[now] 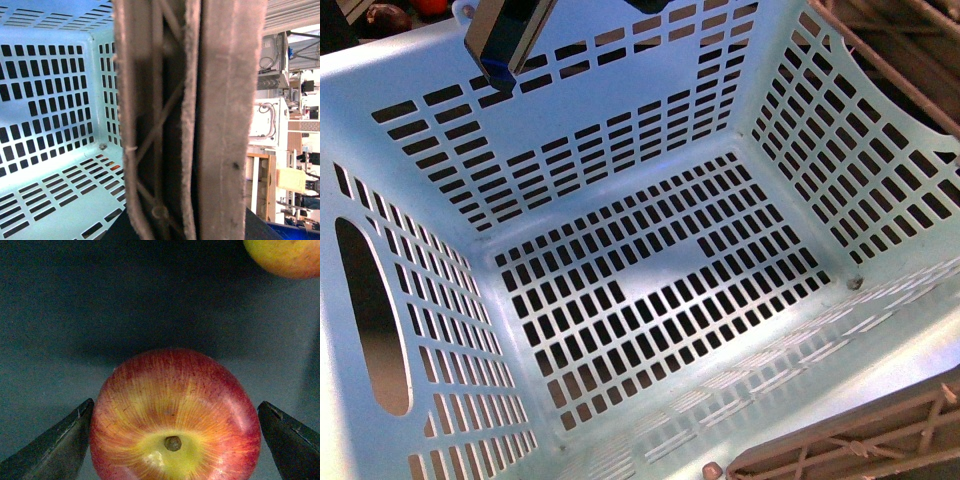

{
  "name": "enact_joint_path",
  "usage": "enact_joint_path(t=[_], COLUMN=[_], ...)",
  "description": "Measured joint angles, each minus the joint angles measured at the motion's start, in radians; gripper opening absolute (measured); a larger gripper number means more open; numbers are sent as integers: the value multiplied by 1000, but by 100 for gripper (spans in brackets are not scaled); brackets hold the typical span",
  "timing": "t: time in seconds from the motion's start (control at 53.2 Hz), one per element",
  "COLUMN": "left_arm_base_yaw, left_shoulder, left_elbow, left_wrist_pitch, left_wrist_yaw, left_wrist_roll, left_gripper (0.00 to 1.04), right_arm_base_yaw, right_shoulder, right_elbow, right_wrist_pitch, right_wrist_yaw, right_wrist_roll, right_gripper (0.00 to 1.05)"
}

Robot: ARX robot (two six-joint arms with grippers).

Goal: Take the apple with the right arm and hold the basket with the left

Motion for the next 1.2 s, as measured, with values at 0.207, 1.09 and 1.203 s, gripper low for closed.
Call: enact_joint_path(t=[0.207,1.09,1.203], left_arm_base_yaw=[0,0,0], left_shoulder=[0,0,0], left_elbow=[0,0,0], left_wrist_pitch=[0,0,0], left_wrist_yaw=[0,0,0], left_wrist_roll=[0,0,0], left_gripper=[16,16,16], right_arm_base_yaw=[-2,-219,-177], right_shoulder=[13,-921,-1067], right_elbow=[-22,-209,-190], right_wrist_pitch=[22,-202,-268], right_wrist_yaw=[0,-138,-149], right_wrist_roll=[3,19,60], right_gripper=[80,80,80])
